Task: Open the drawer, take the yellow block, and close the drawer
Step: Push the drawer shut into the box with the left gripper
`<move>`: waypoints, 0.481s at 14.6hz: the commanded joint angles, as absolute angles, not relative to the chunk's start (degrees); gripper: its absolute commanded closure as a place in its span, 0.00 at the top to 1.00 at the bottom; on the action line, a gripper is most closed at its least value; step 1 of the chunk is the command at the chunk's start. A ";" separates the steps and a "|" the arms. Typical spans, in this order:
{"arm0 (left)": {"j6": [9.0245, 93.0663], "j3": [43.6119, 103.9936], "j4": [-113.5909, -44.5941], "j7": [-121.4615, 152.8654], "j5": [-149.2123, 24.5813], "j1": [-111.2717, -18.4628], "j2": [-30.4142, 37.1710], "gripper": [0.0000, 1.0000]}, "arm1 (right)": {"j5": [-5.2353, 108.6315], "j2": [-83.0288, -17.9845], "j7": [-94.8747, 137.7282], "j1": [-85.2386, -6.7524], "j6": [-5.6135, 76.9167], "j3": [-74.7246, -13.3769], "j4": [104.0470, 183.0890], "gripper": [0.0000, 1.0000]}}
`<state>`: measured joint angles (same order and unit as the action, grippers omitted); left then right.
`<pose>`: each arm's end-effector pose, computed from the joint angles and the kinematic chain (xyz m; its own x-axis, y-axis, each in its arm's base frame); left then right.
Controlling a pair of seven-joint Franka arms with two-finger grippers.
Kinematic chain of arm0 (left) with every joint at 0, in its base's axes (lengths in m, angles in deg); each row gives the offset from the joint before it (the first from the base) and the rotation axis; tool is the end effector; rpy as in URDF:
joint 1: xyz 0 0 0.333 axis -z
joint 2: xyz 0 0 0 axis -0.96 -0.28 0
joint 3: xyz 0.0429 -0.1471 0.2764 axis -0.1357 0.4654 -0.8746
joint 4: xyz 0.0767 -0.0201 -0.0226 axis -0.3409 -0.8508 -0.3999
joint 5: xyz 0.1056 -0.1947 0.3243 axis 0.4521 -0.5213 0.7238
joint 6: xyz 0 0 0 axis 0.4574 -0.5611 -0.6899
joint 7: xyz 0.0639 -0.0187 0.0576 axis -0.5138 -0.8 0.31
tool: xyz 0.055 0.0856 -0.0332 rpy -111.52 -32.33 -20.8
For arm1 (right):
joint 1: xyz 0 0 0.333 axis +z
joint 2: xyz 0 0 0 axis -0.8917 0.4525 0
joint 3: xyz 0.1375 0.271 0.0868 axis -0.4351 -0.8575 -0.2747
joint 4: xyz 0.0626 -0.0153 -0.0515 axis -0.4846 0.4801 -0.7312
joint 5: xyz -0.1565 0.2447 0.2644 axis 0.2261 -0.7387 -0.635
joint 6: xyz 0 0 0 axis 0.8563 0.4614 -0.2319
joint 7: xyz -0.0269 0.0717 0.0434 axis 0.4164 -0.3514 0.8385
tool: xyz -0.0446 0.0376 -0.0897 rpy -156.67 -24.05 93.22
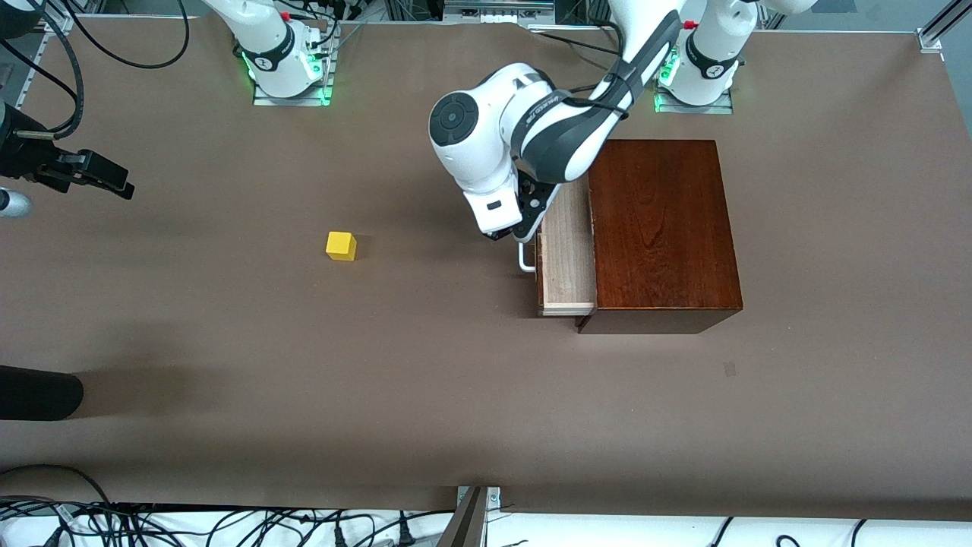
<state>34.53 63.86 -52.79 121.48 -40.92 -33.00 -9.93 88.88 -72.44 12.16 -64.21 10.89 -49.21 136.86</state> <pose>0.5000 -0.5108 0.3396 0.4877 0.8549 0.1770 0.8721 -0.4681 -0.1424 0.5619 -0.0142 0.5927 0.9937 -0.0984 -0.0531 -0.0981 -0.9951 0.0085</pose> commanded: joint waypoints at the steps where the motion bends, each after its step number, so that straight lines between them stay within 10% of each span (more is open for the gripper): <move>1: 38.02 63.92 -52.42 124.12 -41.72 -32.96 -11.25 0.00 | 88.81 -71.77 12.35 -65.11 10.38 -49.94 135.25 1.00; 7: 39.09 63.91 -53.21 124.04 -40.85 -33.31 -12.84 0.00 | 88.89 -71.42 12.26 -65.03 11.35 -50.03 135.25 1.00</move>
